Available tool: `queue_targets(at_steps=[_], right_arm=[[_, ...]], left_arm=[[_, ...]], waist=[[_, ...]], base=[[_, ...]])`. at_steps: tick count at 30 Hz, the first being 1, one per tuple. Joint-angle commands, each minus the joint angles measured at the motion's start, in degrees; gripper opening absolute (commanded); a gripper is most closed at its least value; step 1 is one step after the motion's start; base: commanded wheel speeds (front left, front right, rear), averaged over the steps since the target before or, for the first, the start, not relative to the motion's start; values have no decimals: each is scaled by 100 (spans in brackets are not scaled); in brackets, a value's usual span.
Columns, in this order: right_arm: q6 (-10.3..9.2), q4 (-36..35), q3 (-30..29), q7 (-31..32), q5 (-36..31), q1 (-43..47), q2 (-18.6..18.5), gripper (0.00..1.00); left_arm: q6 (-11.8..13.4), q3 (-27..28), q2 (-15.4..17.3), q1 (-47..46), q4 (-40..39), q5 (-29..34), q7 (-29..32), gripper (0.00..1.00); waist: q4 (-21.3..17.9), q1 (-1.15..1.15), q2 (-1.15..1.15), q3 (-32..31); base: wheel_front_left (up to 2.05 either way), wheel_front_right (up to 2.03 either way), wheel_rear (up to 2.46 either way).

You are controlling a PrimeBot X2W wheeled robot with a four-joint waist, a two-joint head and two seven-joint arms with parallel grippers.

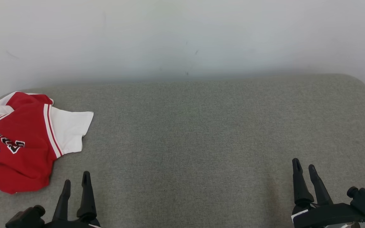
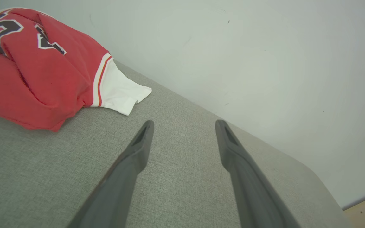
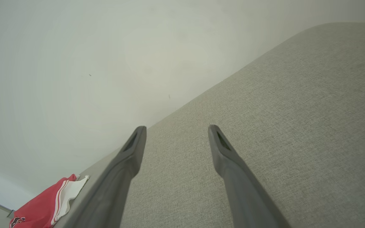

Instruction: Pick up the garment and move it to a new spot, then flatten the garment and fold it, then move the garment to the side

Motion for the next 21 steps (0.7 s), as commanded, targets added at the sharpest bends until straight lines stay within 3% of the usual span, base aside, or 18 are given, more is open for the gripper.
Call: queue_targets(at_steps=[1,21], right_arm=[[-6,-78,25,-74,-229,0,-34,100],[-7,-191,147,-367,-1423,51,-38,100]], left_arm=[[16,-29,37,18,-112,242,-76,100],[102,-108,75,117,-296,1394,-370,100]], waist=[[-5,0,0,0],[-28,0,0,-13]], base=[[0,0,0],[0,0,0]])
